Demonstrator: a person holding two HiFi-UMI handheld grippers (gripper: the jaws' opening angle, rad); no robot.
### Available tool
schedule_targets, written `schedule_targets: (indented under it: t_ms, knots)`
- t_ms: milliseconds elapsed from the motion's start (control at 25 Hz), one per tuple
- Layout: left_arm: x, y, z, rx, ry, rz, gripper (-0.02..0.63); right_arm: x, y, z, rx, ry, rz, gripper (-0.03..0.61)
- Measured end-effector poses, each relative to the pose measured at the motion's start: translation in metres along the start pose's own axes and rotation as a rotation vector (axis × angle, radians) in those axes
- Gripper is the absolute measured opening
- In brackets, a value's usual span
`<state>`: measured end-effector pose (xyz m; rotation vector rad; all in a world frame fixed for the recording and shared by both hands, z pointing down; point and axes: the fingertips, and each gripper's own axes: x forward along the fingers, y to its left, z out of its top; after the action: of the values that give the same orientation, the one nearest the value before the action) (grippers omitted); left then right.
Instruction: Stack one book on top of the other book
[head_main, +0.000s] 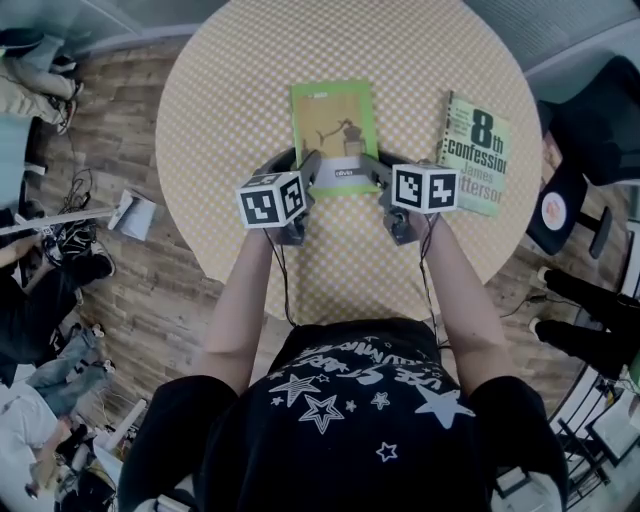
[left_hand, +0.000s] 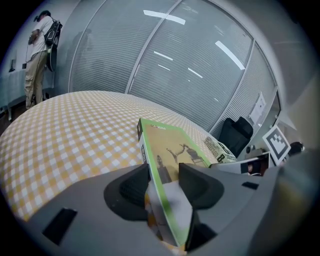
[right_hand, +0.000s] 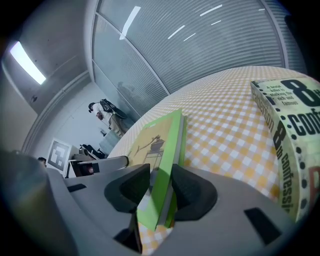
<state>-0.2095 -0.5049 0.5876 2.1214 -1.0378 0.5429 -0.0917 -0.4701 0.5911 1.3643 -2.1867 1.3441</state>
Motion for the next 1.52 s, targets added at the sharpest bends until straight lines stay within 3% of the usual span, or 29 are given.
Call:
schedule_targets:
  t_ms: [240, 520, 720, 1120, 1320, 1520]
  knots:
    - [-0.020, -0.013, 0.001, -0.028, -0.041, 0.000, 0.195, -0.019, 0.011, 0.004, 0.007, -0.052, 0.032, 0.146]
    - [-0.043, -0.034, 0.012, -0.042, -0.106, -0.018, 0.195, -0.048, 0.027, 0.017, -0.057, -0.105, 0.043, 0.146]
    - [-0.065, -0.047, 0.019, -0.019, -0.137, -0.023, 0.194, -0.067, 0.044, 0.020, -0.079, -0.128, 0.053, 0.146]
    - [-0.055, -0.142, -0.003, 0.012, -0.161, 0.000, 0.193, -0.147, -0.009, 0.007, -0.072, -0.156, 0.115, 0.146]
    - [-0.059, -0.163, 0.001, 0.016, -0.173, -0.017, 0.193, -0.170, -0.010, 0.014, -0.082, -0.183, 0.109, 0.146]
    - [-0.036, -0.206, 0.006, 0.067, -0.165, -0.042, 0.193, -0.202, -0.049, 0.016, -0.055, -0.217, 0.083, 0.146]
